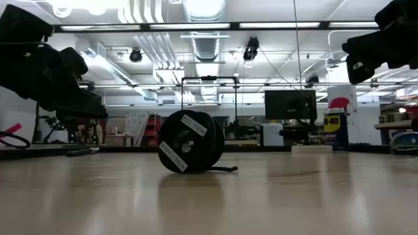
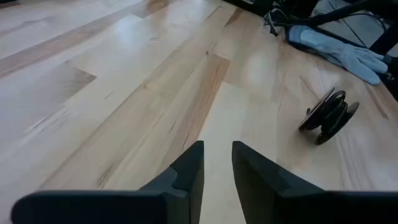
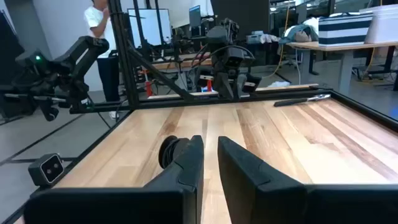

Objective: Coil cords

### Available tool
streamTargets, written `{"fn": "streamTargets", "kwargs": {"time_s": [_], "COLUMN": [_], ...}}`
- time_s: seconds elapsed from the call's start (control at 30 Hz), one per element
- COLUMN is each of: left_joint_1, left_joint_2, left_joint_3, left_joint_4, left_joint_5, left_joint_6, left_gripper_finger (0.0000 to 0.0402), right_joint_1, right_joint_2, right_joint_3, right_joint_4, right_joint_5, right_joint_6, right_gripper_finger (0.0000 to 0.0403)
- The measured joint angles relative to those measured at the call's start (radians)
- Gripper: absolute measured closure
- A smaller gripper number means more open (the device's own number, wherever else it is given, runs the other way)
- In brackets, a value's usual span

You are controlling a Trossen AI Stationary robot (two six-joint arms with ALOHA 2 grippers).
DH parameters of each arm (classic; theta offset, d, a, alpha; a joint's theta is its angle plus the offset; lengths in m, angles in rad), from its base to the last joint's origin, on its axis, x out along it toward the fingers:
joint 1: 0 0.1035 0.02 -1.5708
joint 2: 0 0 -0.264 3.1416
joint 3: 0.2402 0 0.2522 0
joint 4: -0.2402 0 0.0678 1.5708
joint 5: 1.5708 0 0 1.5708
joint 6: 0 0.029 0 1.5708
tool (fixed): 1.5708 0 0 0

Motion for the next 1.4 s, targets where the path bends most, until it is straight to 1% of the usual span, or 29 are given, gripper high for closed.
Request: {"fn": "streamTargets", "kwargs": {"time_s": [0.57, 1.07, 1.23, 1.4], "left_joint_1": [0.0, 0.0, 0.0, 0.0], "left_joint_2": [0.0, 0.0, 0.0, 0.0], "left_joint_3": [0.0, 0.0, 0.0, 0.0], "left_joint_4": [0.0, 0.0, 0.0, 0.0], "left_joint_5": [0.0, 0.0, 0.0, 0.0], "left_joint_6": [0.0, 0.0, 0.0, 0.0], "left_gripper_finger": [0.0327, 0.0327, 0.0327, 0.0327], "right_joint_1": [0.0, 0.0, 0.0, 0.0], "right_joint_2": [0.0, 0.0, 0.0, 0.0], "right_joint_3": [0.0, 0.0, 0.0, 0.0], "right_joint_4": [0.0, 0.0, 0.0, 0.0], "right_joint_5": [0.0, 0.0, 0.0, 0.0], "right_joint_6": [0.0, 0.0, 0.0, 0.0], "right_gripper_finger": [0.0331, 0.036, 0.0364, 0.0358]}}
